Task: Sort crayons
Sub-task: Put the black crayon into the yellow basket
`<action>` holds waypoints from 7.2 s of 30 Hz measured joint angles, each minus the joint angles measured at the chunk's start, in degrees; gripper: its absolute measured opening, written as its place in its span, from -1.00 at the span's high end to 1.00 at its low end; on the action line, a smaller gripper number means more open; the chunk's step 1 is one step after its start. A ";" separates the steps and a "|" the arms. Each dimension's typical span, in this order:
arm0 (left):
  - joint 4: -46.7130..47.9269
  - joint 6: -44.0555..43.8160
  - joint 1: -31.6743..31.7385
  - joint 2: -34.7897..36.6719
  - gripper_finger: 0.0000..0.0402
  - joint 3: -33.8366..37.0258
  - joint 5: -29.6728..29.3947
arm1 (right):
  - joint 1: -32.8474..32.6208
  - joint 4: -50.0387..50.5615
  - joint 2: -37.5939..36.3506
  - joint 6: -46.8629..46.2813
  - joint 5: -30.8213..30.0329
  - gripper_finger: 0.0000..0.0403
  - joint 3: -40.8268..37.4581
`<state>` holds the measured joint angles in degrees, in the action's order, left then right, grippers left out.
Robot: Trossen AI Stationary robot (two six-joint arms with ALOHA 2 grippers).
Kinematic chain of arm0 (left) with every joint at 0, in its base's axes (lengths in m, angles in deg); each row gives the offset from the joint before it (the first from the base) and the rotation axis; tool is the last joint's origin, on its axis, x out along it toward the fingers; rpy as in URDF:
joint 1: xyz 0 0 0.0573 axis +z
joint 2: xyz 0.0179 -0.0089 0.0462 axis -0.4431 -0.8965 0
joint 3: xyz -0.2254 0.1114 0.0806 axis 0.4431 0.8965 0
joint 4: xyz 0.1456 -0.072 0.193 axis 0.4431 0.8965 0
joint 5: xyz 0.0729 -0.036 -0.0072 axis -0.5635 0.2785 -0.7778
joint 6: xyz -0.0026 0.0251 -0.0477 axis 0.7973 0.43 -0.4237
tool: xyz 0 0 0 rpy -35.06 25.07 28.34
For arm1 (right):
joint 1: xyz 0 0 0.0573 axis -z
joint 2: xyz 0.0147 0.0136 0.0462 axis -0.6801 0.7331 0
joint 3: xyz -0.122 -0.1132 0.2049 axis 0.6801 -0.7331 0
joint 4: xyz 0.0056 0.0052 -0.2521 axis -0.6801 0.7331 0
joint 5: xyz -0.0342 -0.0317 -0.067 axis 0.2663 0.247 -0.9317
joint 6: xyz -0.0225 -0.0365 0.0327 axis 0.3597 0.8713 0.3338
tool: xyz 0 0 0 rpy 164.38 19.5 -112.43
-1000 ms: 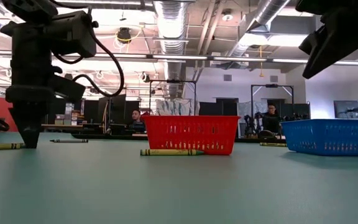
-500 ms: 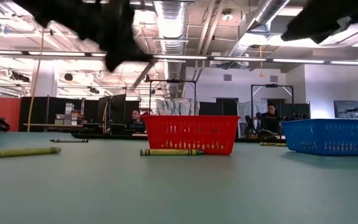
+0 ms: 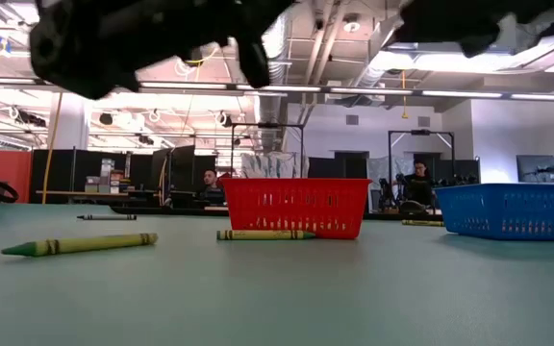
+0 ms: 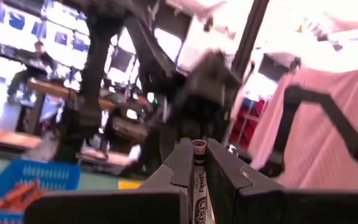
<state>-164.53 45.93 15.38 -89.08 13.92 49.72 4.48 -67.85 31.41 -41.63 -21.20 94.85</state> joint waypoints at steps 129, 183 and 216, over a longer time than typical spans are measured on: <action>121.98 16.97 54.95 25.14 0.14 -4.25 -12.55 | -17.68 48.44 -10.49 -57.09 22.51 0.64 0.13; 113.19 14.31 51.20 25.30 0.41 6.23 -6.24 | 24.12 2.60 -42.41 6.62 35.21 0.64 -24.87; 93.86 12.82 45.11 25.45 0.96 -1.97 6.90 | 37.80 0.56 -41.11 10.27 50.65 0.64 -24.76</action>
<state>-70.67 58.76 60.50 -63.63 11.96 56.62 42.27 -67.30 -9.70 -31.36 29.45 70.09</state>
